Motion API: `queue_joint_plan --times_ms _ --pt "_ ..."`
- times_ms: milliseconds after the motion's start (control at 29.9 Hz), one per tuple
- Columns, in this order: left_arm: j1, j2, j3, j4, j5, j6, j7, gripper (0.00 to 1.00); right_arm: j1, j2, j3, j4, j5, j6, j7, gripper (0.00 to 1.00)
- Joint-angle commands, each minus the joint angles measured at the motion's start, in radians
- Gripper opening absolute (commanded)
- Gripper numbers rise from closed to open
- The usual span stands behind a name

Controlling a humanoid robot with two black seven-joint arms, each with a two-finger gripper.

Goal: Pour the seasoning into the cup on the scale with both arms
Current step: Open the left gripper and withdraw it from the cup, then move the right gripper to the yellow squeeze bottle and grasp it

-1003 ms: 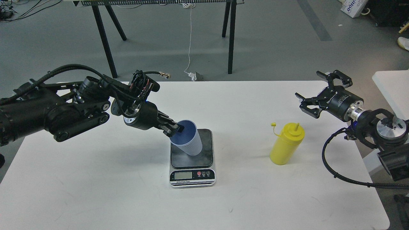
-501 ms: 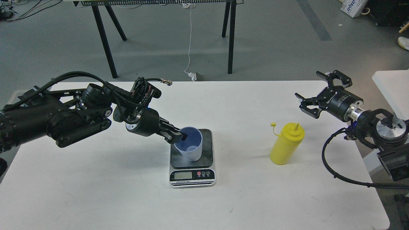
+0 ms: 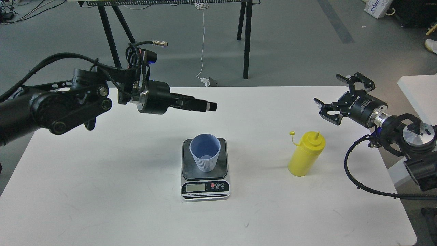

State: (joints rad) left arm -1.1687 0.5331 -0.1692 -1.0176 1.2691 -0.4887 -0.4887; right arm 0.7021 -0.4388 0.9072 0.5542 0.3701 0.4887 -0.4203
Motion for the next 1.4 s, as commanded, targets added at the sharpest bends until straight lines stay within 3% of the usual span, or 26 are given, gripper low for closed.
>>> queue_joint_plan --times_ms 0,301,434,602,802,1036,1370 --pt "0.017 0.027 -0.072 0.074 -0.184 0.0 0.0 0.93 -0.007 -0.096 0.01 0.085 0.024 0.0 -0.006 0.98" --pt "0.02 0.011 -0.076 0.399 -0.651 0.0 0.0 0.97 -0.309 -0.388 0.024 0.429 0.45 0.0 -0.017 0.97" --pt "0.034 -0.001 -0.078 0.426 -0.685 0.0 0.0 0.98 -0.501 -0.416 0.055 0.538 0.596 0.0 -0.015 0.97" --pt "0.063 -0.005 -0.075 0.427 -0.682 0.0 0.0 0.98 -0.688 -0.428 0.084 0.619 0.607 0.0 -0.011 0.96" --pt "0.064 -0.007 -0.073 0.427 -0.682 0.0 0.0 0.99 -0.768 -0.381 0.067 0.595 0.589 0.0 -0.009 0.97" --pt "0.078 -0.019 -0.069 0.427 -0.68 0.0 0.0 0.99 -0.736 -0.157 0.067 0.452 0.452 0.0 -0.011 0.97" --pt "0.08 -0.015 -0.066 0.427 -0.675 0.0 0.0 0.99 -0.667 -0.057 0.064 0.397 0.369 0.0 -0.006 0.97"
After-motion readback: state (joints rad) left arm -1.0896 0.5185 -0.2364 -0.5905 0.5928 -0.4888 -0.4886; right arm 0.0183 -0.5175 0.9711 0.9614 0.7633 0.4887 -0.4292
